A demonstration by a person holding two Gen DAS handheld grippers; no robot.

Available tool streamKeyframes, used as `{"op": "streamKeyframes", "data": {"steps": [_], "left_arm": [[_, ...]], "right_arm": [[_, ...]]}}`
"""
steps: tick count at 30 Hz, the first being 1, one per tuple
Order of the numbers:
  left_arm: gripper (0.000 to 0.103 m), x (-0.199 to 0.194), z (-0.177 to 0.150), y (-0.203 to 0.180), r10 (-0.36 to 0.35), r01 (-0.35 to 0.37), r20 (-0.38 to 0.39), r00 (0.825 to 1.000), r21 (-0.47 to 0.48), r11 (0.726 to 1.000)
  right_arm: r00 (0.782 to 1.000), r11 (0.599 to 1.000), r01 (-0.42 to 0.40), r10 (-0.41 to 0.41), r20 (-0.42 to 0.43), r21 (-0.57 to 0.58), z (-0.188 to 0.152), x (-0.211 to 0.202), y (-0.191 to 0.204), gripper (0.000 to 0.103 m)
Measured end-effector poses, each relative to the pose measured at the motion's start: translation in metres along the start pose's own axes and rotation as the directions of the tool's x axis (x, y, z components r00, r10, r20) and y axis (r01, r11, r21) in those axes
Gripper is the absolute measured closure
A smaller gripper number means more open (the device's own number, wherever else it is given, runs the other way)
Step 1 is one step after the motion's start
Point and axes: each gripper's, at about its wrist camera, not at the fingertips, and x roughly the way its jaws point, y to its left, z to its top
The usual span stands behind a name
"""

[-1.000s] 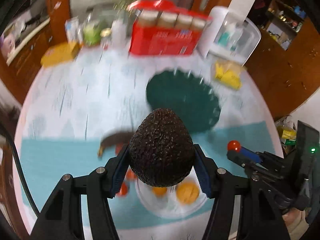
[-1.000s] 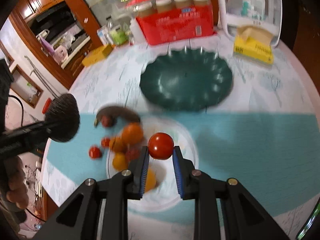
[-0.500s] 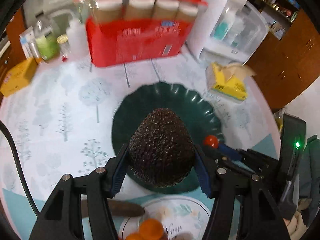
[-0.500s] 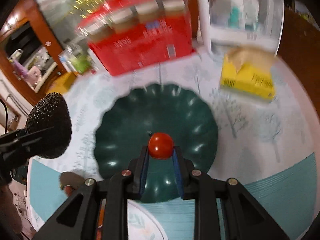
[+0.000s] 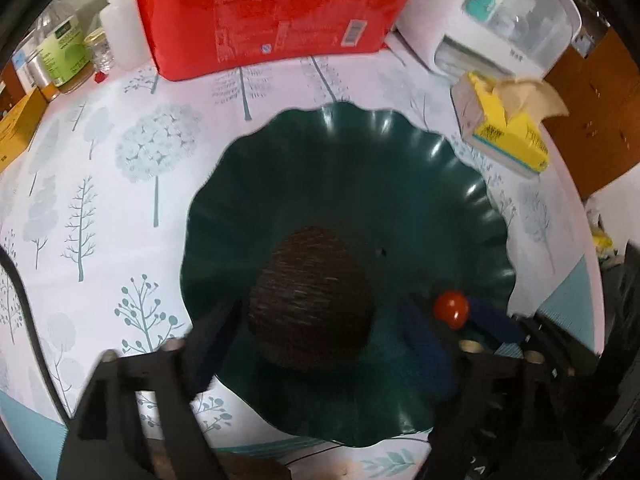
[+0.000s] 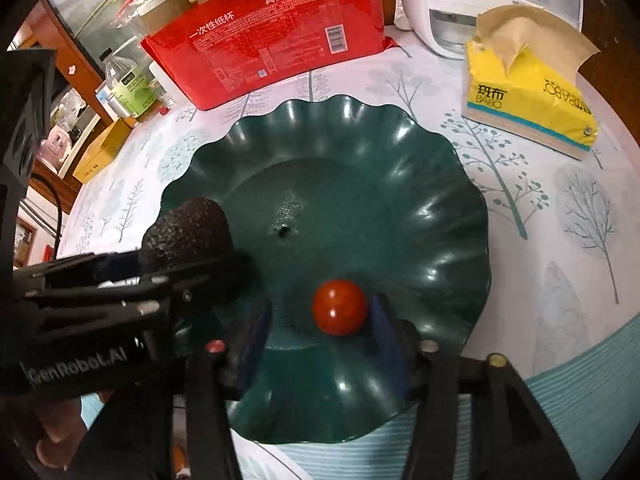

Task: Organize fruits
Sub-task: 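Lower both fruits onto the green plate, open both grippers and withdraw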

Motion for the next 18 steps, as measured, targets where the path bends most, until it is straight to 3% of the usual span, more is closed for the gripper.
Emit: {"op": "streamKeyframes", "data": {"steps": [3, 10, 18], "left_arm": [[0.014, -0.006, 0.000, 0.004, 0.021, -0.020, 0.020, 1.000, -0.018, 1.000], [0.015, -0.043, -0.006, 0.011, -0.048, 0.049, 0.118, 0.992, -0.004, 0.999], [0.014, -0.109, -0.028, 0.013, -0.002, -0.001, 0.218, 0.976, 0.011, 1.000]], "right_arm": [[1.000, 1.000, 0.001, -0.001, 0.002, -0.010, -0.003, -0.003, 0.000, 0.047], [1.000, 1.000, -0.007, 0.007, 0.015, -0.024, -0.010, -0.019, 0.002, 0.047], [0.996, 0.999, -0.013, 0.016, 0.091, -0.041, -0.028, -0.057, 0.015, 0.047]]}}
